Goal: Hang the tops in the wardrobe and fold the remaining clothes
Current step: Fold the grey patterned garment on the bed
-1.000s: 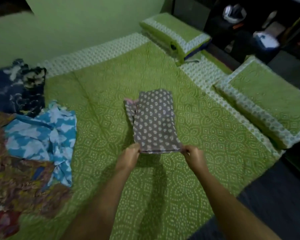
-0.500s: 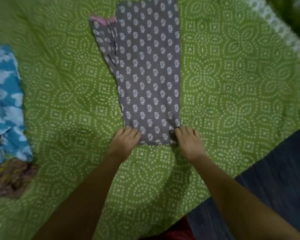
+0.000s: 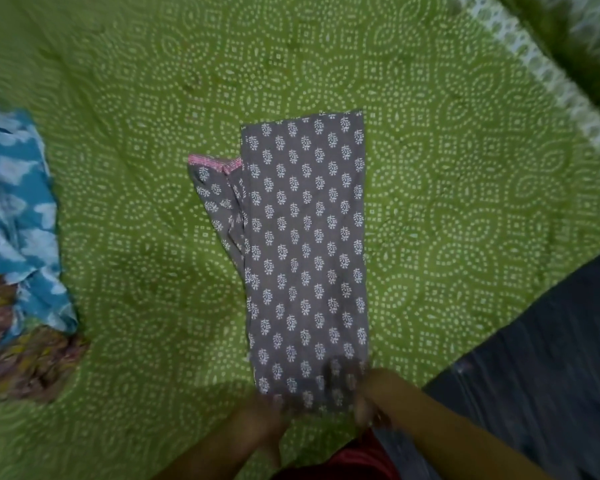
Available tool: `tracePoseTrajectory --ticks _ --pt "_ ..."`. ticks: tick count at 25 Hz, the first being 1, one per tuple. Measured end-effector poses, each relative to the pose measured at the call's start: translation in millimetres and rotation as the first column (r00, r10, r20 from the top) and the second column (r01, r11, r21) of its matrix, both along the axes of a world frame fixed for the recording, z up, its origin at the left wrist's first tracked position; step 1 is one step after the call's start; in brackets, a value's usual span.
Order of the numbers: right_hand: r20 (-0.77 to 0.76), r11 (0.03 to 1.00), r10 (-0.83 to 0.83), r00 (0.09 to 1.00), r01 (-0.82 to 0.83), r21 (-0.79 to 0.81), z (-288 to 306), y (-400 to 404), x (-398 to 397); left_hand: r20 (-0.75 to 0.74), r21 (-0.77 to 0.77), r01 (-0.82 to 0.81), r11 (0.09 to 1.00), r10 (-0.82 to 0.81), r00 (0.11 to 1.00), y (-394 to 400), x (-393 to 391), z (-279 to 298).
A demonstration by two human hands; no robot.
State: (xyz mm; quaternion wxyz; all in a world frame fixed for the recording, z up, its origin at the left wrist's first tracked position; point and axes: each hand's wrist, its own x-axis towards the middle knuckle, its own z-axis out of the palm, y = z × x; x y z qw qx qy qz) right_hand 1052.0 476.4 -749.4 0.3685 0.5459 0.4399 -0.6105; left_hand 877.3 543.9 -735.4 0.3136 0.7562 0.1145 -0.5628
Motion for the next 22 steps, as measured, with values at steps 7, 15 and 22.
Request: tracePoseTrajectory --ticks 7,15,22 --pt "-0.257 0.172 -0.667 0.7 0.48 0.86 -77.1 110.9 30.8 0.78 0.302 -0.772 0.559 0.321 0.537 100.5 116.2 -90.5" --pt "0.261 0.31 -0.561 0.786 -0.093 0.946 -130.9 142.7 85.8 0.708 0.545 -0.648 0.531 0.122 0.695 187.6 124.9 -136.9" --pt "0.332 0.264 -0.468 0.819 -0.23 0.937 -139.8 238.3 194.8 0.641 0.675 -0.55 0.491 -0.021 0.767 292.9 147.9 -140.2"
